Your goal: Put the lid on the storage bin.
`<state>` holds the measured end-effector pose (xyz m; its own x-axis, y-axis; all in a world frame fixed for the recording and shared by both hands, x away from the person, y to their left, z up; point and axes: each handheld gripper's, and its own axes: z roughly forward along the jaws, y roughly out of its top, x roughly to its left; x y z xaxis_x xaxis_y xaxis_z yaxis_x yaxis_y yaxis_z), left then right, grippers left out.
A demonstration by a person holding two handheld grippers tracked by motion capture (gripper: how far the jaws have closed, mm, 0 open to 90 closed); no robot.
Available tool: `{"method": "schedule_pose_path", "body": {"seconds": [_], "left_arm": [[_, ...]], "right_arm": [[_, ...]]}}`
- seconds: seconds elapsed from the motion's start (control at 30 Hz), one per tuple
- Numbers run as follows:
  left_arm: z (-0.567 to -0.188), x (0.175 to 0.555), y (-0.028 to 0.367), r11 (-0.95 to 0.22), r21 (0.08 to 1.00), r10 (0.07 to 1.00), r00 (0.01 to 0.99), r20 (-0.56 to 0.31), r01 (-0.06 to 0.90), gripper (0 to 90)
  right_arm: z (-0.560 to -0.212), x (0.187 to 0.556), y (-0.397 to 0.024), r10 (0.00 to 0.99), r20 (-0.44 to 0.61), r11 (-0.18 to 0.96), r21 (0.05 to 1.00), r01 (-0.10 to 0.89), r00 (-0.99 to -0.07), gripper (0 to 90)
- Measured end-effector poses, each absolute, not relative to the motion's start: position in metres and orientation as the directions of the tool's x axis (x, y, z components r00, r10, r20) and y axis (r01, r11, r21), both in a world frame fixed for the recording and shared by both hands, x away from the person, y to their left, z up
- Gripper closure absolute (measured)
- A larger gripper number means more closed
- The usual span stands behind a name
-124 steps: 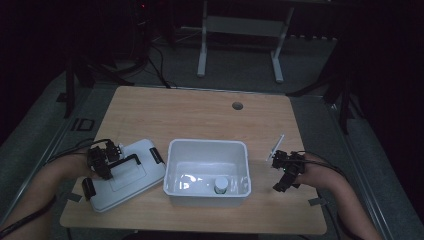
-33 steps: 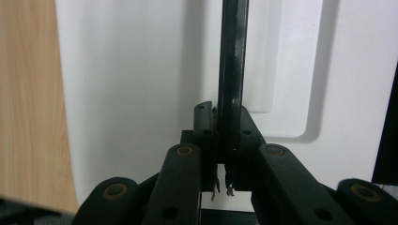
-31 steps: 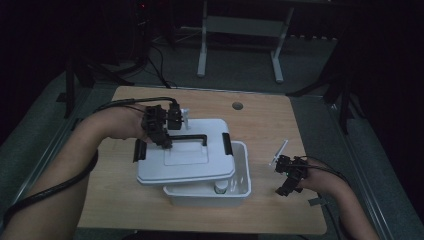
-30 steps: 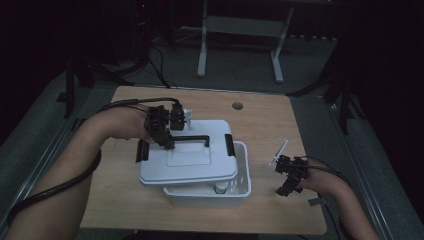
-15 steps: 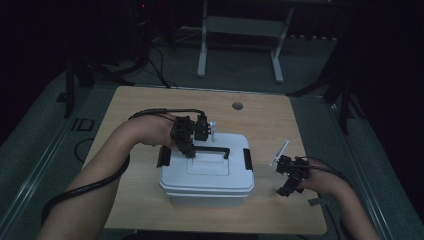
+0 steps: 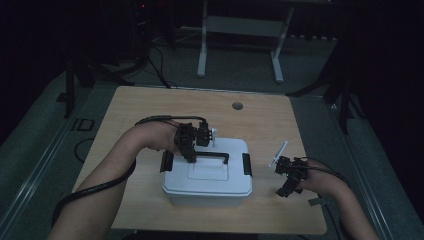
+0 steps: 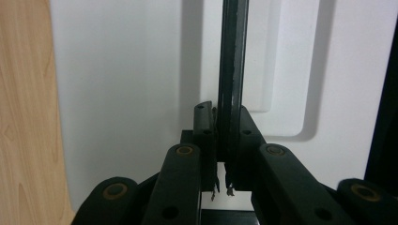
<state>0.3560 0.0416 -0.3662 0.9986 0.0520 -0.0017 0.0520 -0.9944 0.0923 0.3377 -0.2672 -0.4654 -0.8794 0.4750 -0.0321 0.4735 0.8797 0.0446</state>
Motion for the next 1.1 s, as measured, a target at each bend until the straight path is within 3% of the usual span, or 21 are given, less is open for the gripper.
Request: {"method": "schedule_pose_path", "body": {"seconds": [0.57,0.67,0.8,0.9,0.97,1.1], "left_arm": [[-0.371,0.356,0.042,-0.995,0.084,0.062,0.998,0.001,0.062,82.3],[-0.37,0.358,0.042,-0.99,0.102,0.098,0.995,-0.008,0.098,68.1],[-0.367,0.36,0.044,-0.973,0.149,0.183,0.982,0.039,0.175,42.1],[-0.366,0.361,0.047,-0.97,0.157,0.195,0.98,0.047,0.186,22.9],[-0.366,0.36,0.049,-0.972,0.157,0.186,0.981,0.061,0.175,13.0],[-0.368,0.36,0.059,-0.968,0.163,0.203,0.978,0.048,0.193,1.8]], "right_arm": [[-0.474,0.338,-0.263,0.469,-0.017,0.883,0.046,0.468,-0.883,14.2],[-0.474,0.339,-0.262,0.467,-0.019,0.884,0.042,0.466,-0.884,14.2],[-0.472,0.339,-0.261,0.463,-0.012,0.885,0.059,0.462,-0.886,14.2],[-0.472,0.339,-0.262,0.465,-0.016,0.884,0.056,0.464,-0.885,14.2],[-0.471,0.339,-0.262,0.469,-0.018,0.882,0.057,0.467,-0.883,14.1],[-0.472,0.339,-0.264,0.465,-0.02,0.884,0.057,0.464,-0.885,14.2]]}}
